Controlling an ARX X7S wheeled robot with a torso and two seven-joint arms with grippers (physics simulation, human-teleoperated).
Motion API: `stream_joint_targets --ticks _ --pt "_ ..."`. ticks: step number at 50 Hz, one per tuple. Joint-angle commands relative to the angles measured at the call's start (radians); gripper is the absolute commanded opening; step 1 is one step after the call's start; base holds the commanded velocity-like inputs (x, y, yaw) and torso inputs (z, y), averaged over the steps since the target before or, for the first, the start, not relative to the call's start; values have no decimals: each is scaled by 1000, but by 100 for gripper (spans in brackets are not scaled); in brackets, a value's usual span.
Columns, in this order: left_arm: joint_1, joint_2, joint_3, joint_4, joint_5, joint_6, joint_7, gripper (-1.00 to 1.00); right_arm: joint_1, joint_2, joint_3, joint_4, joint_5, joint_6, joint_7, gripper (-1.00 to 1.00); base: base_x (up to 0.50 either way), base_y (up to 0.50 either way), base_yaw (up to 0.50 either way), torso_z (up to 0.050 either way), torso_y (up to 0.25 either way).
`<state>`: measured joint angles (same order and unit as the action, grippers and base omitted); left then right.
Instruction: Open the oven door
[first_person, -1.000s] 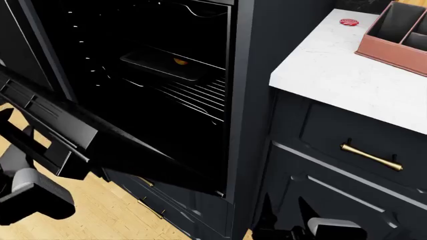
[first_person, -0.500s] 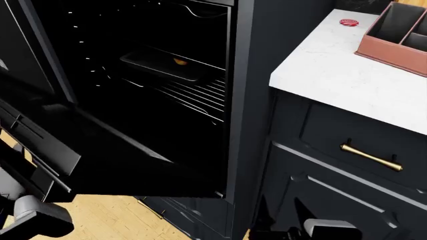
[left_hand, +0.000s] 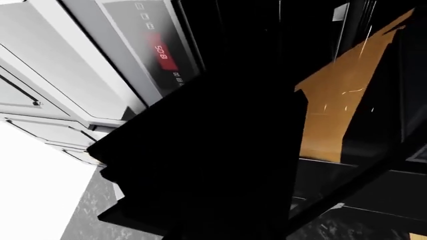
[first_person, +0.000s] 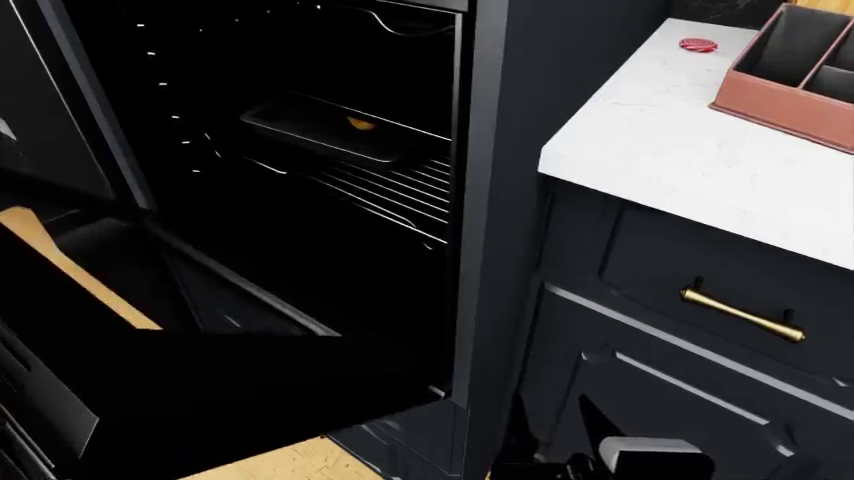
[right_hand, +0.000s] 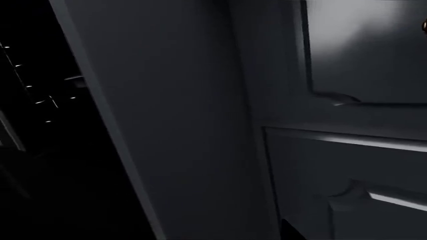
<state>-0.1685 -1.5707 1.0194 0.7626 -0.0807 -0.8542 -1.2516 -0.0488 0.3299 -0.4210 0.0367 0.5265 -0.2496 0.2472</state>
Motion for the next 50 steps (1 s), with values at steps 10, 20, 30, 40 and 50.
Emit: stream_joint_targets --ticks 10,20,30,40,50 --pt "652 0 155 142 29 202 -229 -100 2 -2 -16 2 -3 -3 -9 100 2 -9 0 -1 1" --pt "690 0 205 49 37 320 -295 -100 6 -3 -22 6 -1 -5 -15 100 4 -8 -2 -2 1" --pt "708 1 234 -50 30 459 -319 -100 2 0 -26 -6 -6 -4 -8 100 -4 -7 1 0 2" --pt "952 84 24 -182 45 560 -319 -100 2 1 -33 -13 -11 1 -3 100 -2 -3 3 0 0" --pt "953 151 61 -302 58 654 -319 -100 3 1 -40 -14 -13 3 -3 100 1 -3 -3 0 0"
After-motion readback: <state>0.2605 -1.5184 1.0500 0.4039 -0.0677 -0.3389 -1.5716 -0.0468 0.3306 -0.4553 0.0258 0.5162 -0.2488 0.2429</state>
